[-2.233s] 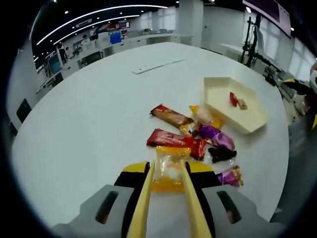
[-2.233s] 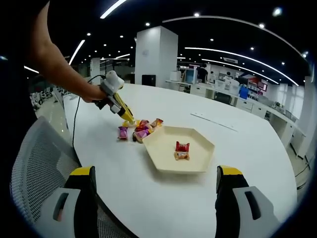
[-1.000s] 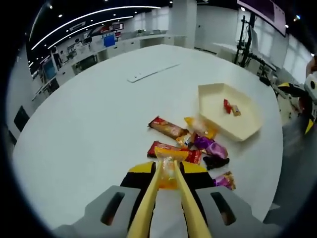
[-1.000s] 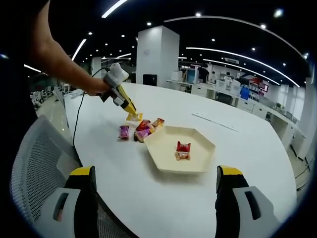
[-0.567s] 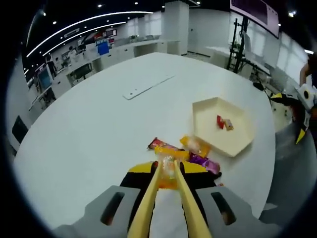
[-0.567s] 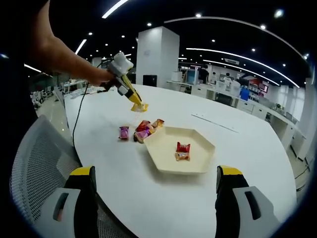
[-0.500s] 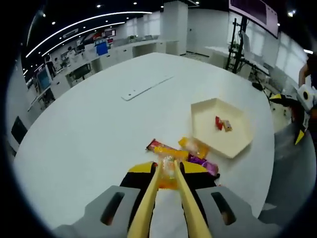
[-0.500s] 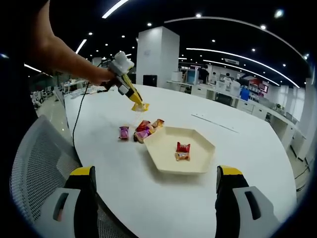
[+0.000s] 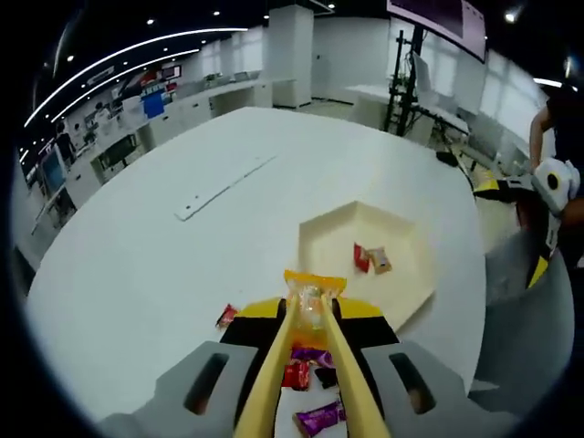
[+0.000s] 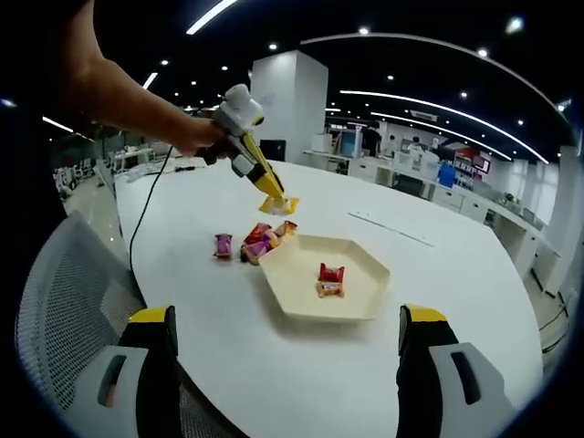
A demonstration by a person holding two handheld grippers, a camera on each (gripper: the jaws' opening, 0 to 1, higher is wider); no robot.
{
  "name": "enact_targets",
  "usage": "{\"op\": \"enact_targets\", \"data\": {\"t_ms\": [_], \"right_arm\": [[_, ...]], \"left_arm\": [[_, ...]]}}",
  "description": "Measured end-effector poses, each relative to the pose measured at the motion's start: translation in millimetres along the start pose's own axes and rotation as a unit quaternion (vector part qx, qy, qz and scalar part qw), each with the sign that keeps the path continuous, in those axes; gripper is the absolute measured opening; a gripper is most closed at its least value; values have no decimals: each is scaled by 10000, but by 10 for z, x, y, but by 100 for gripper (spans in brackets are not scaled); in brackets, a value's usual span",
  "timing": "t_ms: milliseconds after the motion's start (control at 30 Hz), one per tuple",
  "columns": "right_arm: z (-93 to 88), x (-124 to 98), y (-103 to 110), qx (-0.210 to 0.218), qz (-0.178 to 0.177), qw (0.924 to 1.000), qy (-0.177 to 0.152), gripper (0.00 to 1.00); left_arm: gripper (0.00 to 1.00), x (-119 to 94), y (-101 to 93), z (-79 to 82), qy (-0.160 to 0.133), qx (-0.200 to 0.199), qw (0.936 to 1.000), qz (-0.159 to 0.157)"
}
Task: Place the target food into the container with the food tongs after gripping and lifting it, then release it inside without dropping or visibly crushing the food.
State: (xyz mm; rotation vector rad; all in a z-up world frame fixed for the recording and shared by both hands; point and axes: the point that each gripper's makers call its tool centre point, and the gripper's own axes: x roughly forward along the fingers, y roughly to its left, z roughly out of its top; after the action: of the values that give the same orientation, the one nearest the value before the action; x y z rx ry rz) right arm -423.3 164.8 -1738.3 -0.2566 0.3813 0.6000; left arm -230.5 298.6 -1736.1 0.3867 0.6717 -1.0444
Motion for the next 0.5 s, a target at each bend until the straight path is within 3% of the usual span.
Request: {"op": "enact_targets", "data": {"t_ms": [200, 500], "right_arm": [[59, -28, -39, 240, -38, 9995, -182, 99], [57, -19, -16, 223, -31, 9996, -166, 99]], "left_arm": [[16, 191, -247, 157, 6, 201, 9995, -246], [18, 361, -581, 266, -4, 350, 9977, -587]]}}
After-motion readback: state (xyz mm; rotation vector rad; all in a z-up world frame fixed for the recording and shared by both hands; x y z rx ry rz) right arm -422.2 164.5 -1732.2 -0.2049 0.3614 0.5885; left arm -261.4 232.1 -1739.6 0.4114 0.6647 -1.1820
